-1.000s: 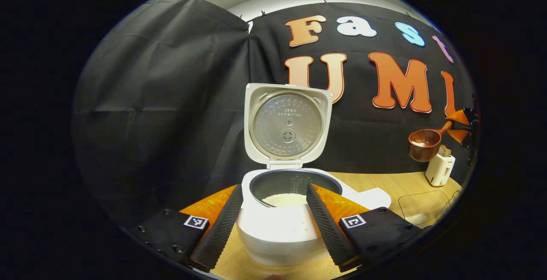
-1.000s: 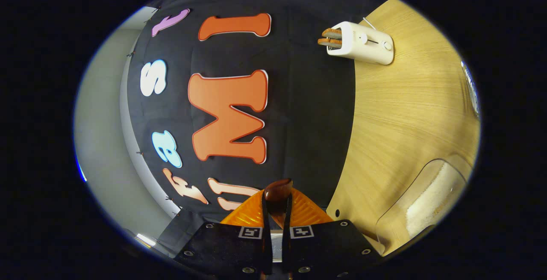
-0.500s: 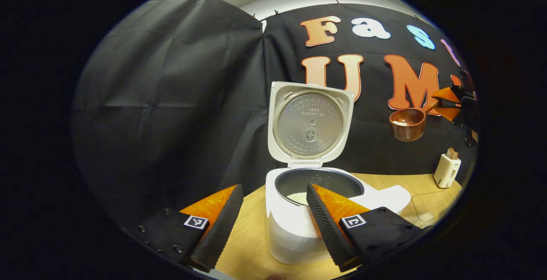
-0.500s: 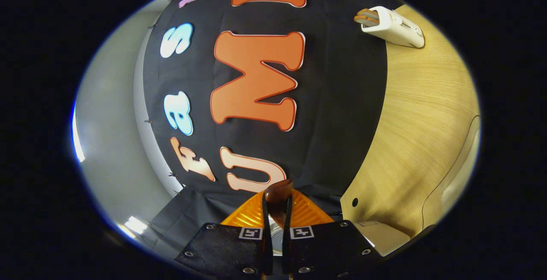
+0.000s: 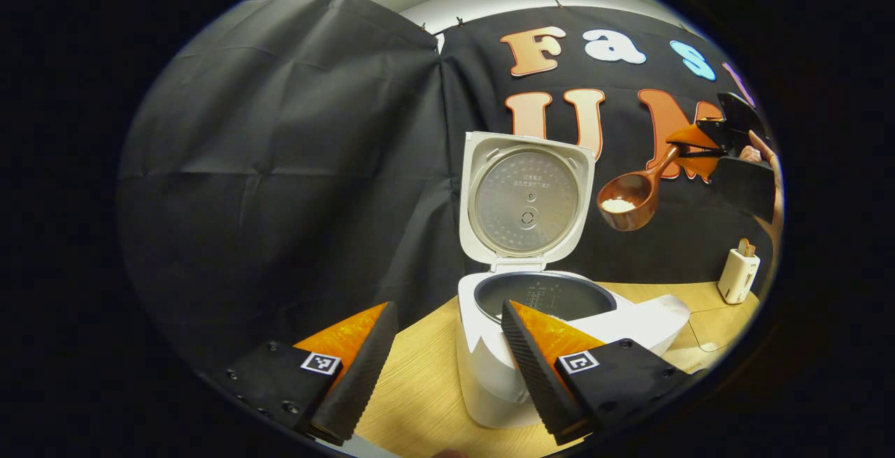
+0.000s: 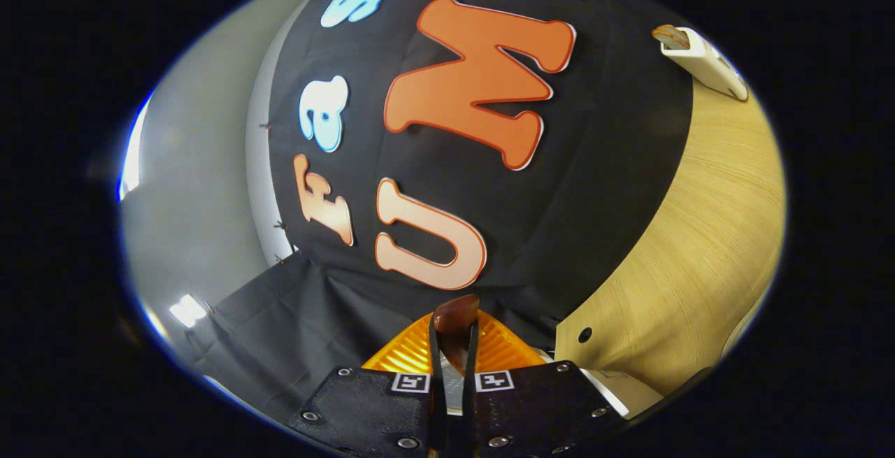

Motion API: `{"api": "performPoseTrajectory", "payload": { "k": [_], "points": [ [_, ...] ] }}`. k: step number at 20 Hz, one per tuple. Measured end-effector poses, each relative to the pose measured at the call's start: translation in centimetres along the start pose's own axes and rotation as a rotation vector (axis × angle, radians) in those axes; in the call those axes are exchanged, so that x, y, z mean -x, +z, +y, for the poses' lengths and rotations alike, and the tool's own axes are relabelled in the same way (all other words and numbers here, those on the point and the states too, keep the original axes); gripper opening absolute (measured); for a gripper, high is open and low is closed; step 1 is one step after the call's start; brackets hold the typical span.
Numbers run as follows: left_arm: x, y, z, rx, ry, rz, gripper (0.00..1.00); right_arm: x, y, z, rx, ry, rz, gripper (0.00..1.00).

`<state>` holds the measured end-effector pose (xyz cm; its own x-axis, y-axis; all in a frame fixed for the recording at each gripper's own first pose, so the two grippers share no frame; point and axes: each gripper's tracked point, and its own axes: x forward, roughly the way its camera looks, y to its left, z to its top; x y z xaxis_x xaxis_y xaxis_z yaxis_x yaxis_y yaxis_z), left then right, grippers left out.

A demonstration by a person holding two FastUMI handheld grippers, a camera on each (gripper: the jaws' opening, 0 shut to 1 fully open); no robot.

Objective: Close the left gripper, press the button to open the rice cooker; take a wooden spoon from the chopstick holder with the right hand, scoop a spoonful of rice and pour it into the rice cooker, then put the wooden spoon back into the chopstick holder.

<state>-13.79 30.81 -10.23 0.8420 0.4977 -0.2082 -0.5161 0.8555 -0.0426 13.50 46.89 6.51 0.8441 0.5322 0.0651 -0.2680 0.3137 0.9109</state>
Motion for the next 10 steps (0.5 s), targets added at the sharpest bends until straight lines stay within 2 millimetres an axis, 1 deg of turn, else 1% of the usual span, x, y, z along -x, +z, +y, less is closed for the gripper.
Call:
{"api": "performPoseTrajectory", "payload": {
  "k": [1, 4, 5, 6, 8, 10],
  "points": [
    [0.0, -0.1, 0.2, 0.001, 0.002, 0.000, 0.97, -0.5, -1.1, 0.5, 0.045, 0.012, 0.017, 0.09],
    [-0.1, -0.3, 0.7, 0.006, 0.007, 0.003, 0.97, -1.8, -4.0, 1.1, 0.172, 0.041, 0.051, 0.08],
    [-0.1, -0.5, 0.9, 0.007, 0.010, 0.005, 0.95, -2.1, -5.0, 1.1, 0.219, 0.049, 0.061, 0.08],
    [-0.2, -0.5, 1.0, 0.010, 0.012, 0.003, 0.97, -2.3, -5.8, 1.2, 0.258, 0.064, 0.072, 0.08],
    [-0.3, -0.6, 1.3, 0.011, 0.016, 0.004, 0.97, -3.0, -7.3, 1.8, 0.340, 0.099, 0.097, 0.09],
    [-0.2, -0.6, 1.4, 0.012, 0.018, 0.005, 0.97, -3.1, -8.5, 2.4, 0.425, 0.135, 0.114, 0.09]
  ]
}}
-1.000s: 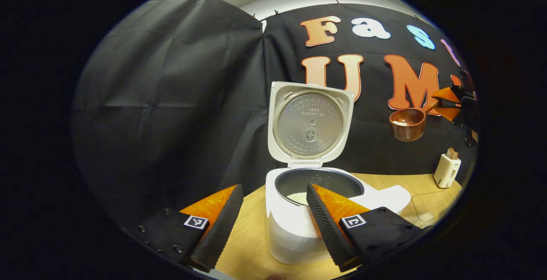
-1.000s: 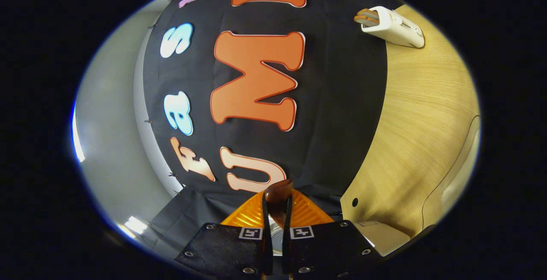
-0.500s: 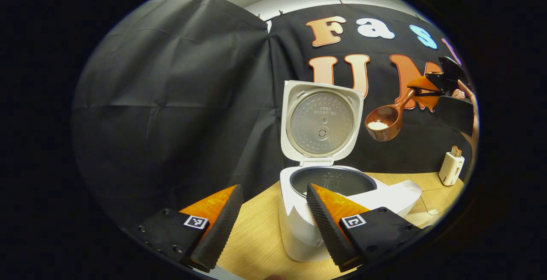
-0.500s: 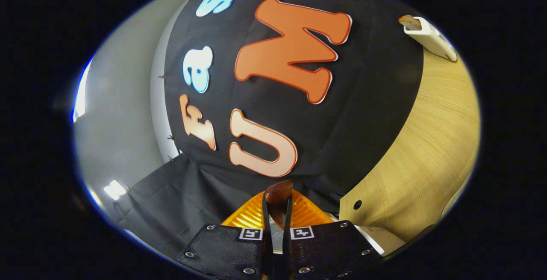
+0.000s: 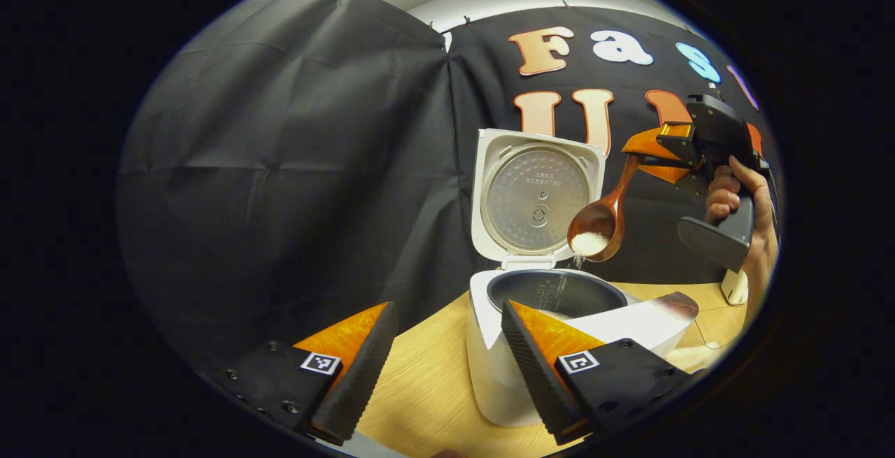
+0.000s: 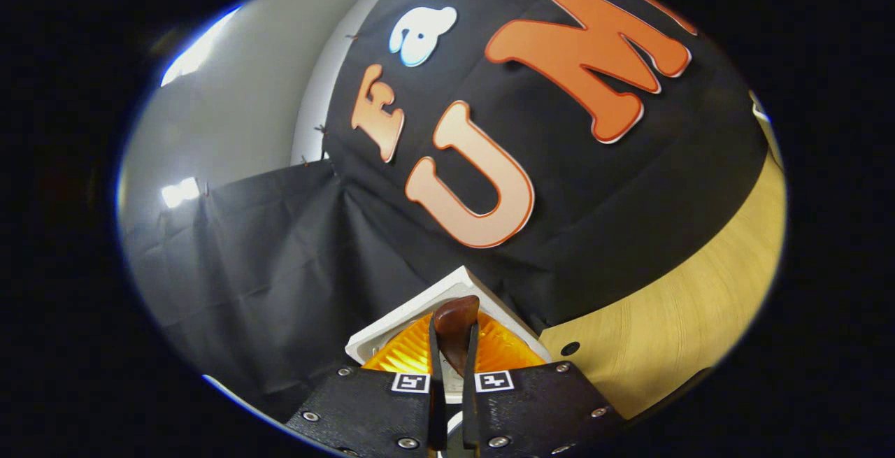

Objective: Close the left gripper, press the button to open the rice cooker; take a wooden spoon from the chopstick holder with the right hand, scoop a spoonful of rice and pour it into the rice cooker, then put the wooden spoon back into the chopstick holder.

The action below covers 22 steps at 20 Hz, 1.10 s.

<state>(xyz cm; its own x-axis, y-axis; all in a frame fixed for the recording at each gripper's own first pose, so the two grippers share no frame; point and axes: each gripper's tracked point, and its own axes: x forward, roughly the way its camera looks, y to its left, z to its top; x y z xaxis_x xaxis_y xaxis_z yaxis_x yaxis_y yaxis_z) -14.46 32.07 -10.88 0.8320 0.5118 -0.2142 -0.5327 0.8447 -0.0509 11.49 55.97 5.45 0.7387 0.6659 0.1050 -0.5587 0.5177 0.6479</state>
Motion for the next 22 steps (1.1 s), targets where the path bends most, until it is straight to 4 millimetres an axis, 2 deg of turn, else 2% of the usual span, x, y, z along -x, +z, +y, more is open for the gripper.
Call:
{"api": "performPoseTrajectory", "payload": {
  "k": [10, 14, 17, 22],
  "points": [
    [0.2, 0.6, -0.1, -0.021, -0.006, -0.016, 0.96, 0.4, -1.2, 5.5, 0.459, 0.188, -0.042, 0.09],
    [0.5, 1.5, -0.3, -0.025, -0.009, -0.032, 0.95, 1.4, -1.8, 7.2, 0.614, 0.278, -0.048, 0.08],
    [0.8, 1.7, -0.5, -0.032, -0.011, -0.037, 0.95, 1.3, -2.7, 7.6, 0.675, 0.334, -0.031, 0.09],
    [0.7, 2.4, -1.9, -0.044, -0.034, -0.043, 0.95, 2.2, -2.0, 7.1, 0.661, 0.283, -0.008, 0.09]
  ]
}}
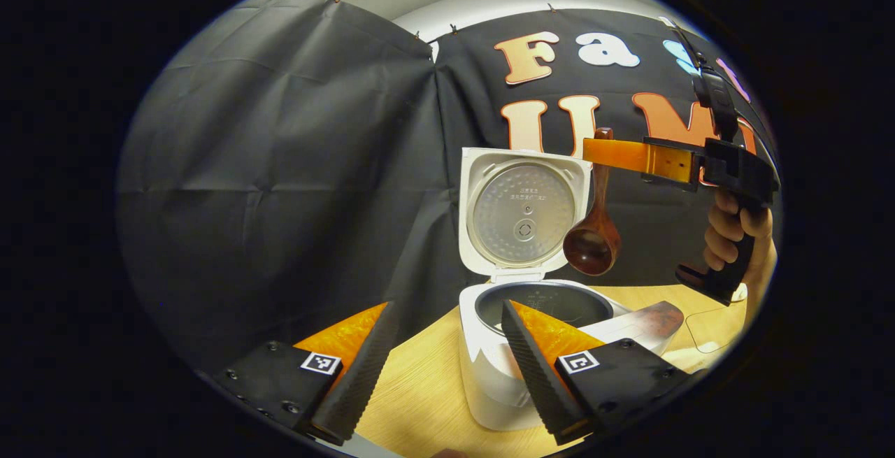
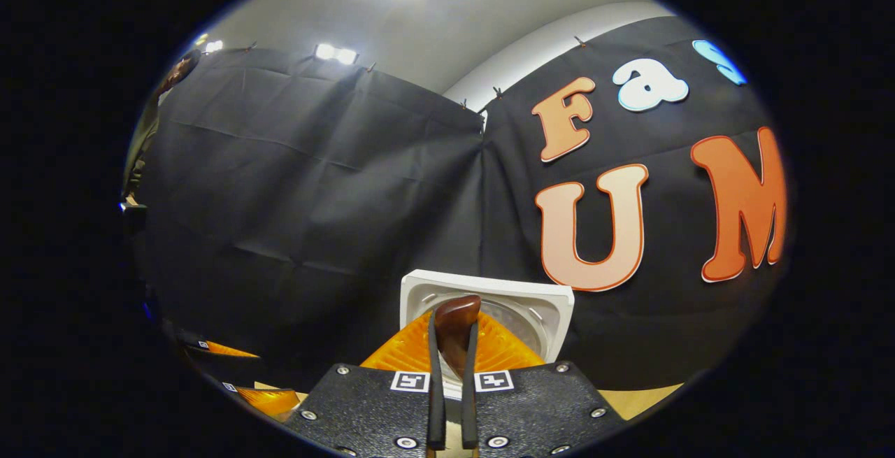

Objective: Close the left gripper, press the button to open the rice cooker; take a wooden spoon from the chopstick holder with the right hand, scoop a spoonful of rice and pour it into the rice cooker, then put the wooden spoon back into the chopstick holder.

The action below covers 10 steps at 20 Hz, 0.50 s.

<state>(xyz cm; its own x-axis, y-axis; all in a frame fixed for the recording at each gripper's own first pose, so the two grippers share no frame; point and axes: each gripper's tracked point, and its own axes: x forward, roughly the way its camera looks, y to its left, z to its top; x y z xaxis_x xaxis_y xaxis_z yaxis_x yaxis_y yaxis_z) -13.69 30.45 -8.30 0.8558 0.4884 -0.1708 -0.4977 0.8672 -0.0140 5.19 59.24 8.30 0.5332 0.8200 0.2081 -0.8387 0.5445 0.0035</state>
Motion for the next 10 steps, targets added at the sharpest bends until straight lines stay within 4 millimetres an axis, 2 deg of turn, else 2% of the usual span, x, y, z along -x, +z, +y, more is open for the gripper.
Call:
{"api": "performPoseTrajectory", "payload": {
  "k": [2, 6, 10],
  "points": [
    [0.0, 0.3, -0.6, -0.004, -0.010, -0.005, 0.96, 0.5, 0.7, -0.8, -0.033, -0.048, 0.007, 0.09],
    [0.0, 0.6, -1.9, -0.005, -0.032, -0.008, 0.95, 3.7, 1.4, -5.2, -0.118, -0.174, 0.002, 0.09],
    [-0.3, 1.0, -3.2, -0.007, -0.057, -0.013, 0.97, 8.7, 3.1, -10.5, -0.138, -0.307, -0.009, 0.09]
  ]
}}
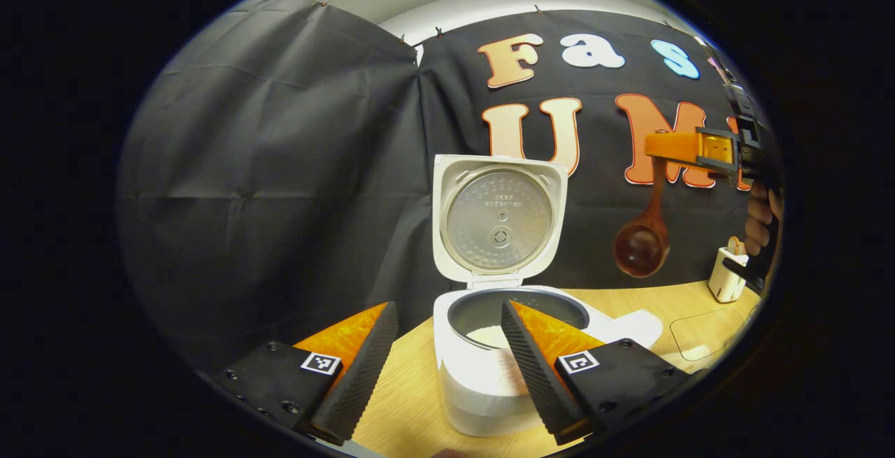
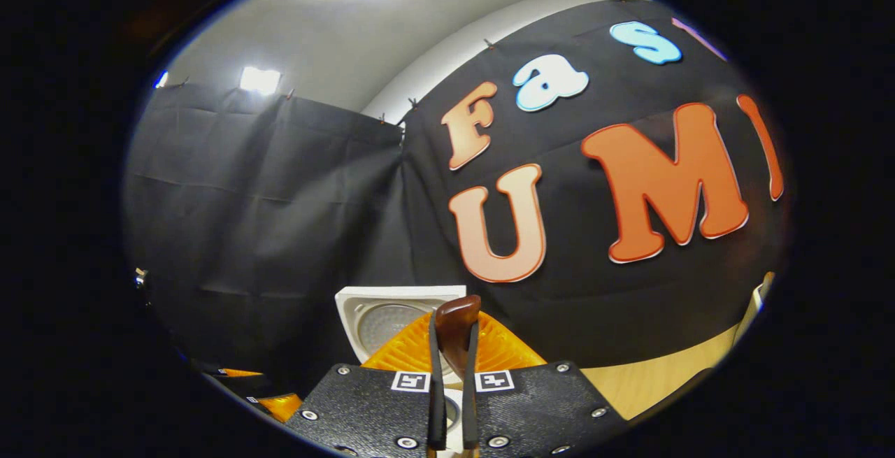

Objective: Close the left gripper, press the button to open the rice cooker; take a wooden spoon from the chopstick holder with the right hand, scoop a spoonful of rice and pour it into the rice cooker, then put the wooden spoon back into the chopstick holder.

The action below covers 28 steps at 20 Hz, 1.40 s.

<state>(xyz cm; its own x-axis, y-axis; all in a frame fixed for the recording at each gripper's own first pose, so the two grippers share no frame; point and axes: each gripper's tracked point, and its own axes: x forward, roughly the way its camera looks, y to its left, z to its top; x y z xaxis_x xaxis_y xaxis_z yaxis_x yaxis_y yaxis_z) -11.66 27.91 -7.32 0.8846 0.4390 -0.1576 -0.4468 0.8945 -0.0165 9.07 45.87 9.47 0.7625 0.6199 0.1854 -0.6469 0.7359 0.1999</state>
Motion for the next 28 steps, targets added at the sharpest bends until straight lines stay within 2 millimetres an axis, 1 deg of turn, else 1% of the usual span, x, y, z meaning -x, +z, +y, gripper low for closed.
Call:
{"api": "performPoseTrajectory", "payload": {
  "k": [3, 4, 6, 10, 11, 13, 14, 15, 16, 17, 18, 21, 23, 24, 27, 28],
  "points": [
    [-0.2, 0.2, -1.4, -0.009, -0.024, -0.001, 0.95, 3.3, 1.6, -5.1, -0.018, -0.124, 0.004, 0.09],
    [-0.3, 0.3, -1.7, -0.012, -0.033, -0.005, 0.96, 4.4, 2.0, -6.9, -0.026, -0.166, 0.008, 0.09],
    [-0.4, 0.4, -2.6, -0.013, -0.052, -0.006, 0.95, 6.9, 2.5, -9.8, -0.034, -0.241, 0.027, 0.09],
    [-0.8, 0.6, -4.1, -0.018, -0.080, -0.008, 0.97, 12.4, 4.4, -15.2, -0.048, -0.383, 0.016, 0.09],
    [-0.9, 0.7, -4.4, -0.021, -0.088, -0.010, 0.95, 13.8, 4.8, -16.5, -0.044, -0.424, 0.014, 0.09],
    [-0.9, 0.9, -4.9, -0.023, -0.094, -0.008, 0.95, 17.1, 4.7, -18.7, -0.041, -0.501, 0.012, 0.09],
    [-1.0, 0.9, -5.1, -0.023, -0.097, -0.007, 0.95, 18.7, 4.6, -19.6, -0.044, -0.536, 0.013, 0.09],
    [-1.1, 1.0, -5.4, -0.023, -0.100, -0.009, 0.97, 20.1, 4.5, -20.6, -0.053, -0.572, 0.017, 0.09],
    [-1.1, 1.1, -5.5, -0.024, -0.101, -0.009, 0.95, 21.4, 4.3, -21.6, -0.061, -0.605, 0.018, 0.09],
    [-1.1, 1.1, -5.7, -0.025, -0.101, -0.008, 0.95, 22.8, 4.2, -22.5, -0.073, -0.640, 0.018, 0.09],
    [-1.3, 1.2, -5.8, -0.025, -0.103, -0.007, 0.97, 24.1, 3.8, -23.4, -0.079, -0.671, 0.020, 0.09],
    [-1.3, 1.3, -6.4, -0.029, -0.104, -0.003, 0.96, 27.4, 2.8, -25.6, -0.101, -0.749, 0.032, 0.09],
    [-1.5, 1.3, -6.8, -0.027, -0.107, 0.002, 0.97, 29.0, 1.7, -26.7, -0.134, -0.776, 0.044, 0.09],
    [-1.6, 1.4, -6.9, -0.024, -0.107, 0.003, 0.95, 29.7, 1.1, -27.2, -0.153, -0.786, 0.053, 0.09],
    [-1.8, 1.4, -7.7, -0.027, -0.110, 0.011, 0.97, 31.3, -1.1, -28.9, -0.218, -0.816, 0.072, 0.09],
    [-1.8, 1.4, -8.0, -0.029, -0.111, 0.012, 0.96, 31.8, -1.8, -29.2, -0.237, -0.821, 0.079, 0.09]
  ]
}}
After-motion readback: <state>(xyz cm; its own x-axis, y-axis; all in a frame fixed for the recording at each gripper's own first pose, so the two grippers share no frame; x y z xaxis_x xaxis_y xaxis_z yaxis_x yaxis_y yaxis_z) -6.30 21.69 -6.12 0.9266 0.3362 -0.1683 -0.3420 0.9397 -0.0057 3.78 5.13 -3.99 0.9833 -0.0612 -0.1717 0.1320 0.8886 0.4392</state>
